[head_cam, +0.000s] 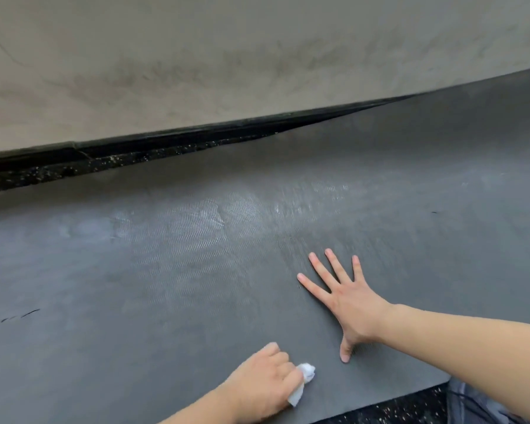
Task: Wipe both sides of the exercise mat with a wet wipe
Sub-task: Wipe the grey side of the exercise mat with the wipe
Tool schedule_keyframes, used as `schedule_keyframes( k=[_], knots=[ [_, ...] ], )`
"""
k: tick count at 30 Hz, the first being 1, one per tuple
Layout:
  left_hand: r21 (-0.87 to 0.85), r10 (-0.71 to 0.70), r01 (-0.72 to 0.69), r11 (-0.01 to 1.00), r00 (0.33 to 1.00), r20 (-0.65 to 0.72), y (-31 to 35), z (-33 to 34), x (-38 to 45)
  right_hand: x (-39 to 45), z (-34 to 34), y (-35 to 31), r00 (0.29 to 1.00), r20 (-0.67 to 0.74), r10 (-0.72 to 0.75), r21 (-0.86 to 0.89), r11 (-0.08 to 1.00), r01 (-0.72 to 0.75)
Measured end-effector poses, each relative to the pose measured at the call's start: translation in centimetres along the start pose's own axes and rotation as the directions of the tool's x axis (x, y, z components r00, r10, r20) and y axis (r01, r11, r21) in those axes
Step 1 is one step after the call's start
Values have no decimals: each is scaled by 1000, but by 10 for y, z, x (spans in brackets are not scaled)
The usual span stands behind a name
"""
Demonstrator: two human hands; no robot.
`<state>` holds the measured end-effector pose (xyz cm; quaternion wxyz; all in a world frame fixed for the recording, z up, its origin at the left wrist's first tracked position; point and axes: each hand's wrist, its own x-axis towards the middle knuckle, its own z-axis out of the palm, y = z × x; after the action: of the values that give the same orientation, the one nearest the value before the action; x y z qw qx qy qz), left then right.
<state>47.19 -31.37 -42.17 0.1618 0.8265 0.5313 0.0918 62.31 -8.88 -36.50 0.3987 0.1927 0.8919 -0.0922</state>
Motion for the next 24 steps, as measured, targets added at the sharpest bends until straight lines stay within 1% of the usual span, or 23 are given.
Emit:
schedule_keyframes(
  k=[1,2,3,4,5,7,8,9,10,11,12,13,14,15,16,17,18,19,20,21,22,23,24],
  knots=[
    [-66,-134,131,989,990,-41,-8,1,-2,0,0,0,1000,2,-3,-4,1000,3],
    [-142,-241,234,962,970,-31,-10,2,2,-1,-1,0,1000,-1,-4,-11,1000,4],
    [-183,-286,283,942,958,9,2,9,7,-2,-2,0,1000,-7,-7,-23,1000,6],
    [-167,-289,289,943,957,28,21,20,12,-4,-3,0,1000,-17,-14,-36,999,13],
    [-127,-256,256,958,967,19,41,30,17,-5,-6,0,999,-30,-27,-46,999,26],
    [-5,-117,116,993,992,-40,64,31,32,-6,-16,5,995,-68,-70,-35,997,68],
    [34,-73,75,997,997,-38,62,27,39,-6,-25,11,991,-94,-90,-11,996,90],
    [58,-65,69,996,996,-68,50,21,43,-5,-37,18,987,-128,-101,16,994,104],
    [37,-122,128,991,985,-122,34,14,46,-2,-49,25,981,-166,-104,34,993,111],
    [-11,-238,240,971,956,-172,17,7,50,3,-60,33,973,-202,-107,38,992,117],
    [-78,-367,359,930,907,-205,1,-2,55,9,-70,40,967,-229,-109,32,992,120],
    [-157,-472,448,880,863,-180,-10,-10,60,15,-77,45,965,-237,-109,21,993,117],
    [-220,-549,518,827,827,-118,-13,-16,66,21,-82,48,967,-232,-106,8,994,111],
    [-260,-584,551,793,809,-67,-5,-17,72,28,-85,49,970,-216,-108,-11,994,108],
    [-269,-562,530,804,825,-55,12,-12,79,33,-87,48,974,-189,-122,-41,992,116],
    [-205,-457,440,874,888,-45,36,-3,84,38,-88,46,977,-155,-144,-78,988,134],
    [-103,-302,300,948,953,-1,57,7,84,43,-87,45,979,-122,-165,-115,982,151],
    [-9,-144,145,989,986,82,69,10,84,46,-86,43,979,-98,-177,-146,976,162],
    [40,-44,39,998,990,136,69,11,84,48,-84,41,980,-86,-180,-169,972,164],
    [71,-14,8,997,995,95,56,8,86,49,-82,40,980,-90,-180,-185,970,161],
    [84,-81,82,993,997,-10,37,2,88,50,-80,41,978,-103,-179,-191,969,157],
    [51,-242,250,967,962,-123,12,-9,91,50,-78,42,976,-119,-181,-193,969,156],
    [12,-432,447,894,870,-236,-16,-19,93,50,-76,43,973,-133,-188,-192,968,160]
  ],
)
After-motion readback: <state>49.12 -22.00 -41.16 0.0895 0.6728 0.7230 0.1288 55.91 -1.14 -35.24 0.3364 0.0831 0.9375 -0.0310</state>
